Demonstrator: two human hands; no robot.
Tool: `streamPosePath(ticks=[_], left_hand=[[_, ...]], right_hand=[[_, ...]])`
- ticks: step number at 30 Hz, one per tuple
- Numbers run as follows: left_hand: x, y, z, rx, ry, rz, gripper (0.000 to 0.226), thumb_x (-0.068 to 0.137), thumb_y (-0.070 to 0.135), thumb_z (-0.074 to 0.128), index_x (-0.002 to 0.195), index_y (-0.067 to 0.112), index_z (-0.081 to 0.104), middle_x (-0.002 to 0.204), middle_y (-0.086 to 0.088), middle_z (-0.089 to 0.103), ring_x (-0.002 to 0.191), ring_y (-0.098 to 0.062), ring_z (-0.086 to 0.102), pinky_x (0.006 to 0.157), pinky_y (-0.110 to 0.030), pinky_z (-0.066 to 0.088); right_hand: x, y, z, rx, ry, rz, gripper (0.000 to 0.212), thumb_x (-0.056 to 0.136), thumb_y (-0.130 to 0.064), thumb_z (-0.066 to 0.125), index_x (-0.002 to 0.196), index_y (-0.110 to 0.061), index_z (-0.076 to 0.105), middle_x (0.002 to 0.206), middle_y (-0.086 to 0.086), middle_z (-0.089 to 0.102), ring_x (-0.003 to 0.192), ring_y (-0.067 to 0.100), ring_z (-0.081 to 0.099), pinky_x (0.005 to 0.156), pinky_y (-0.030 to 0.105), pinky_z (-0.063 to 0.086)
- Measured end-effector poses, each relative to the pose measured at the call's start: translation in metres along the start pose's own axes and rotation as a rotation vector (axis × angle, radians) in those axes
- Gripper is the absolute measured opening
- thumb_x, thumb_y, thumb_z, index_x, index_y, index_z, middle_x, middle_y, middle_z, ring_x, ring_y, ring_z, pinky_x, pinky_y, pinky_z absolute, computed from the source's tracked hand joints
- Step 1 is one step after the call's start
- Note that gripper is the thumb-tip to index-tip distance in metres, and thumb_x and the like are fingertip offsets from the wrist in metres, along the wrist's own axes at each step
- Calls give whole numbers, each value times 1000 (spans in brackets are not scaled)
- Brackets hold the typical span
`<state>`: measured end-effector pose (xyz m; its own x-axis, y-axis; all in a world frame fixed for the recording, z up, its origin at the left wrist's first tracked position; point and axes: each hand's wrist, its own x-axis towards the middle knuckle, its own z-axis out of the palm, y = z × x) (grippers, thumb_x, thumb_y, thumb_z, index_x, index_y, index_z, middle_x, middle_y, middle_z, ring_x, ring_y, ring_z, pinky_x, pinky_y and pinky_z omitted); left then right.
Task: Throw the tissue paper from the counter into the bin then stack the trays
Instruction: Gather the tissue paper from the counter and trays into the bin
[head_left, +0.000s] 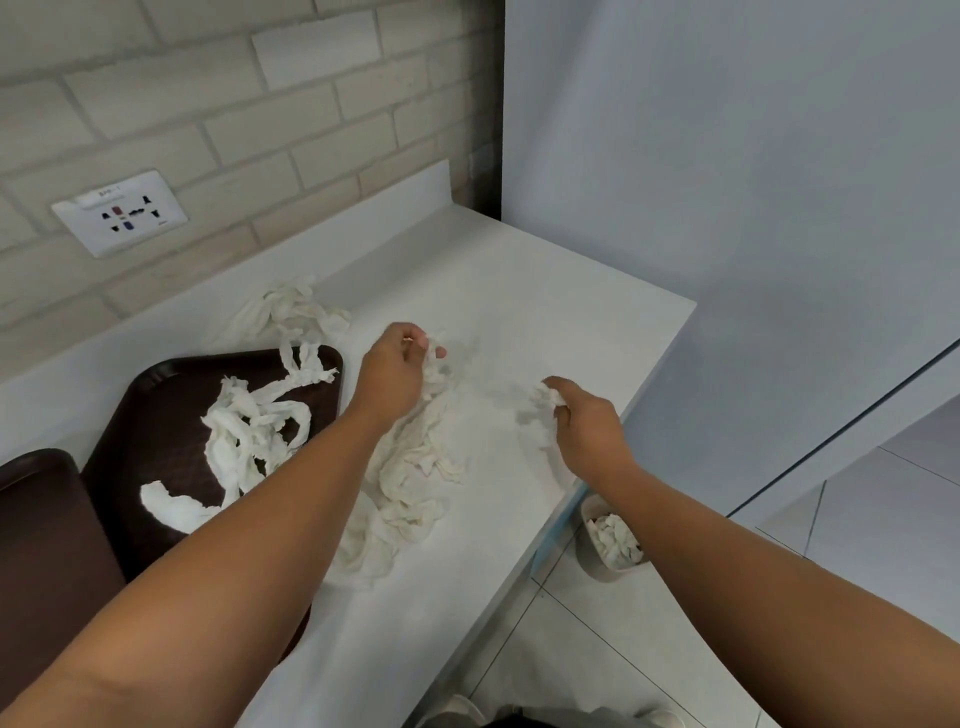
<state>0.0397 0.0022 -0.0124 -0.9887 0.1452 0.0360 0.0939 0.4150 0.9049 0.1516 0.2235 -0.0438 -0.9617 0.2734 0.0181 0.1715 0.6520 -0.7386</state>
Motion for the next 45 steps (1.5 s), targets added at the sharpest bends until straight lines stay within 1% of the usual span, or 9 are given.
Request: streamPosePath(ticks=[3, 5, 12, 16, 20, 24, 33, 38, 45], left_hand=[[9, 22, -2, -236, -56, -74, 18, 104, 25, 41, 92, 29, 55, 79, 4, 63, 82, -24, 69, 78, -45, 53], [10, 38, 3, -343, -92, -98, 21, 104, 24, 40, 92, 24, 57, 79, 0, 53, 64, -22, 63, 82, -53, 54], [-8, 91, 51, -335, -61, -160, 55, 87, 61, 60, 78, 8, 50, 72, -10, 41, 56, -20, 43, 53, -27, 44], [-25, 114, 93, -287, -178, -104, 55, 82, 70, 55, 59, 20, 49, 62, -6, 44, 53, -16, 42, 44, -25, 33], [-37, 135, 147, -222, -324, -52, 58, 85, 69, 52, 63, 17, 40, 55, 1, 38, 51, -15, 40, 43, -23, 29], [-44, 150, 206, -56, -418, -56, 72, 82, 81, 39, 64, 12, 51, 62, -14, 54, 52, -19, 41, 45, -24, 32], [-53, 152, 332, 98, -480, -47, 67, 81, 81, 39, 56, 19, 35, 47, 9, 34, 41, -8, 31, 53, -28, 28], [-58, 117, 386, 214, -467, -27, 68, 88, 74, 38, 52, 16, 31, 49, -1, 34, 47, -16, 36, 55, -32, 31], [-50, 31, 448, 277, -526, -113, 64, 97, 60, 39, 50, 17, 32, 46, 4, 36, 45, -14, 37, 52, -28, 31]], right_hand=[[5, -7, -12, 35, 63, -42, 29, 100, -7, 37, 115, -11, 61, 96, 4, 64, 74, 17, 55, 64, 22, 39], [7, -9, -22, 94, 78, -12, 22, 99, -13, 39, 97, -6, 60, 86, 8, 64, 67, 18, 52, 55, 25, 37], [6, 5, -66, 227, 176, 48, 63, 96, -51, 48, 69, 6, 49, 61, 20, 54, 55, 20, 48, 58, 31, 40], [4, 29, -96, 219, 227, 81, 53, 96, -36, 53, 56, -4, 38, 49, 5, 36, 46, 15, 37, 52, 32, 33], [5, 70, -133, 204, 208, 144, 36, 88, -21, 59, 63, 2, 48, 55, 17, 53, 54, 36, 56, 56, 45, 51], [3, 113, -171, 203, 188, 202, 30, 89, -17, 62, 67, -1, 51, 57, 17, 57, 49, 25, 57, 55, 44, 54], [1, 198, -235, 76, 218, 189, 51, 93, -44, 59, 58, -12, 42, 49, -2, 40, 49, 15, 40, 52, 29, 32], [4, 254, -229, -17, 131, 300, 58, 96, -46, 51, 52, -16, 30, 47, 0, 33, 49, 18, 36, 55, 32, 28], [16, 339, -174, -58, -10, 442, 54, 99, -42, 46, 62, -5, 54, 61, 15, 62, 64, 30, 59, 66, 36, 49]])
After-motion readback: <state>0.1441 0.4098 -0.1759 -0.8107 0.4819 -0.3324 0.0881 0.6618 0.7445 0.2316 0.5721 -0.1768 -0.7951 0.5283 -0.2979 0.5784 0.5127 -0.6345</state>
